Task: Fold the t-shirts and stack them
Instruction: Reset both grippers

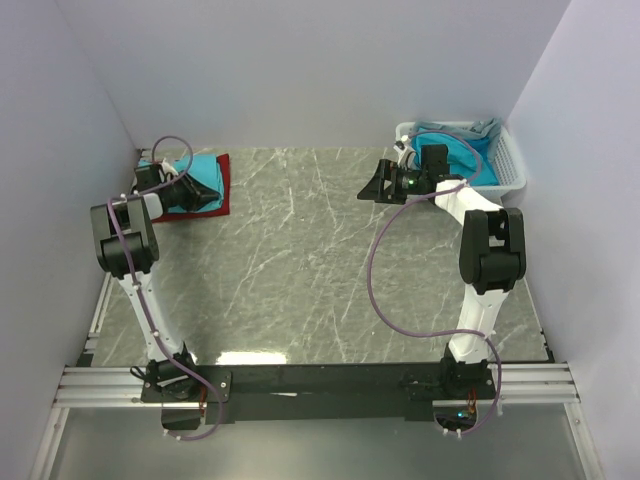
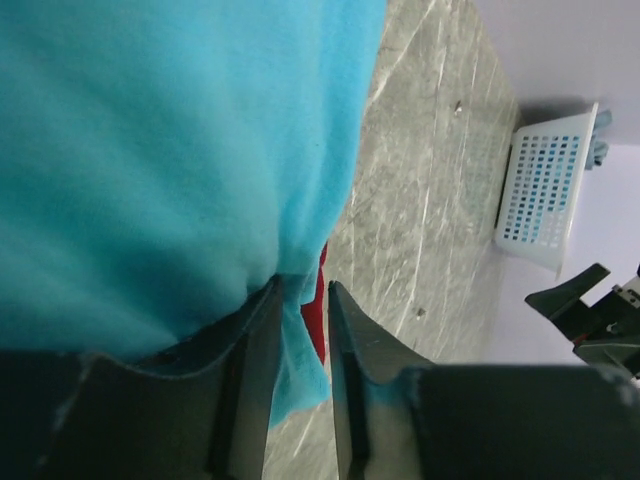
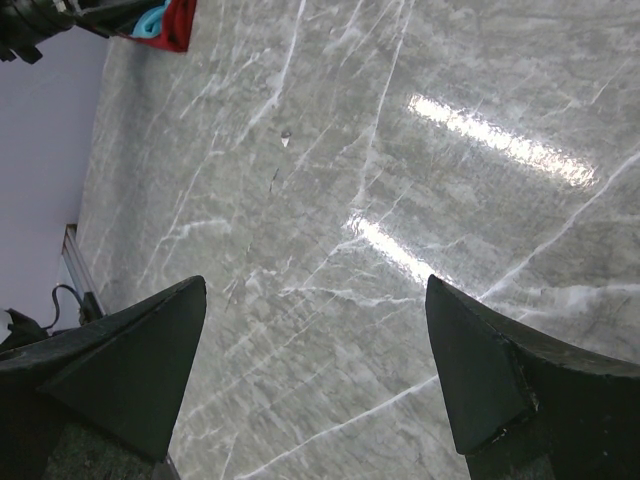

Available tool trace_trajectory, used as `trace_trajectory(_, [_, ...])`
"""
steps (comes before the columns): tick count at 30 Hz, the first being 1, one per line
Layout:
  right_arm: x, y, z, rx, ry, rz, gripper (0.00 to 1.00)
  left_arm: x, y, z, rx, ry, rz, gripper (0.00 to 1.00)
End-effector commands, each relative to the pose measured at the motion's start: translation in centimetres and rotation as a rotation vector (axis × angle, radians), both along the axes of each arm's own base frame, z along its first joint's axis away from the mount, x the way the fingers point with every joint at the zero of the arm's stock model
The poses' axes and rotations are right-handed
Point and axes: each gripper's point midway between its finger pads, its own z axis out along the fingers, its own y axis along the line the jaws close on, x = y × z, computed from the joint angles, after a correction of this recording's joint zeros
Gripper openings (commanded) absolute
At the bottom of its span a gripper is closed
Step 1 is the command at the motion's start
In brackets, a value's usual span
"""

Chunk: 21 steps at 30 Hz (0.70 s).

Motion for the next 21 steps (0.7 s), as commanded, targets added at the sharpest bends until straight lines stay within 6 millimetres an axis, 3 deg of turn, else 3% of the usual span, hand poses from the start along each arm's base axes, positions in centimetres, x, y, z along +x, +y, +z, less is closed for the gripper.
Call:
trace_trajectory(1, [0.2,-0.2,1.3,0.013,-0.045,0.010,0.96,0.0,0.1,-0.3,0.065,-0.019,-0.052,0.33])
trace_trajectory(4, [0.2,-0.3,1.3,0.004,-0.050,0.007,0.96,0.5,0.7,3.6,0.131,-0.092,-0.057,0.36])
trace_trajectory(5, [0.3,-0.3,1.4,0.002,-0.055,0.009,0.96,0.9,1.0,6.8,0.167,-0.158,-0.051,0.38])
trace_trajectory(8, [0.3,-0.4,1.7,-0.013,-0.071,0.011,0.96,1.0,2.0,11.4,0.267,-0.264,-0.009,0.43])
trace_trajectory(9, [0.3,-0.5,1.9,-0.021,-0.076,0.008,0.96,0.9,2.6,15.3,0.336,-0.343,0.044,0.57])
trace_trajectory(10, [0.4,-0.7,2.4,-0.037,-0.098,0.003,0.96,0.3,3.0,15.9,0.395,-0.358,0.068,0.75])
trace_trajectory(11, [0.5,-0.8,2.7,-0.050,-0.118,0.005,0.96,-0.5,3.2,19.4,0.470,-0.418,0.108,0.99])
trace_trajectory(12, [0.4,-0.9,2.8,-0.062,-0.124,0.005,0.96,-1.0,2.7,20.2,0.540,-0.427,0.131,0.99])
trace_trajectory(13, [0.6,-1.3,3.6,-0.086,-0.153,-0.011,0.96,-1.7,3.6,19.9,0.644,-0.420,0.171,1.00])
trace_trajectory(14, [0.7,-1.6,4.0,-0.106,-0.181,-0.011,0.96,-2.9,3.2,22.5,0.683,-0.477,0.194,0.99])
trace_trajectory(16, [0.6,-2.1,5.4,-0.142,-0.225,-0.020,0.96,-4.5,2.3,22.3,0.714,-0.488,0.184,0.99])
trace_trajectory(17, [1.0,-2.7,6.1,-0.185,-0.264,-0.035,0.96,-5.7,2.0,24.0,0.706,-0.526,0.190,1.00])
trace_trajectory(19, [1.0,-3.9,8.1,-0.266,-0.347,-0.064,0.96,-7.1,1.5,23.3,0.676,-0.520,0.197,0.99])
trace_trajectory(20, [0.9,-4.3,8.9,-0.290,-0.375,-0.075,0.96,-8.1,1.5,24.3,0.663,-0.537,0.221,0.99])
trace_trajectory(21, [0.4,-4.7,11.1,-0.311,-0.432,-0.092,0.96,-8.7,1.3,23.2,0.619,-0.510,0.250,0.99])
